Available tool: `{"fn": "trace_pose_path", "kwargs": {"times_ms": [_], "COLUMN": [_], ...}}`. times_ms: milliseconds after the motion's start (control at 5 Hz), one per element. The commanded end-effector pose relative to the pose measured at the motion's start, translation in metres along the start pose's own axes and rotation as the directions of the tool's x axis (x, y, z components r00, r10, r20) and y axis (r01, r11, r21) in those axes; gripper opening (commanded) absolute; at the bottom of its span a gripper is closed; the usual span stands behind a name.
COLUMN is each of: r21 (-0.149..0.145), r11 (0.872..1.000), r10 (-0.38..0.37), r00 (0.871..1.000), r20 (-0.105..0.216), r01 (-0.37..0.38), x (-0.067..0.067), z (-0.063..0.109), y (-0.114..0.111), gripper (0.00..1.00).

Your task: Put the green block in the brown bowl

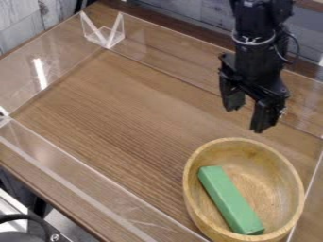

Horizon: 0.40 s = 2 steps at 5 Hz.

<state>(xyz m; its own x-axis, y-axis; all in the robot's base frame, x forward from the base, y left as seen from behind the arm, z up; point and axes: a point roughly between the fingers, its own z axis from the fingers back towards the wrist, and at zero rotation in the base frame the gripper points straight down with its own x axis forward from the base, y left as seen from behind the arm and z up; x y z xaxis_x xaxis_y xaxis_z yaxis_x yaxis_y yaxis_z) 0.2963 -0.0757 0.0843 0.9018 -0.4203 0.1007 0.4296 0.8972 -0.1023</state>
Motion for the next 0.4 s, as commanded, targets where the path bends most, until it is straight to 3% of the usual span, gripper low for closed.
{"fn": "trace_pose_path", "kwargs": {"times_ms": [0,200], "r21": [0.026,0.032], "r11": [1.0,0.999], "r10": [-0.019,-0.038], "r00": [0.997,0.996], "r20": [0.072,0.081], "r01": [0.017,0.035], "x": [0.0193,0.0251], "z": [0.0147,0.0129], "y": [0.0058,0.0073], "gripper": [1.0,1.0]}}
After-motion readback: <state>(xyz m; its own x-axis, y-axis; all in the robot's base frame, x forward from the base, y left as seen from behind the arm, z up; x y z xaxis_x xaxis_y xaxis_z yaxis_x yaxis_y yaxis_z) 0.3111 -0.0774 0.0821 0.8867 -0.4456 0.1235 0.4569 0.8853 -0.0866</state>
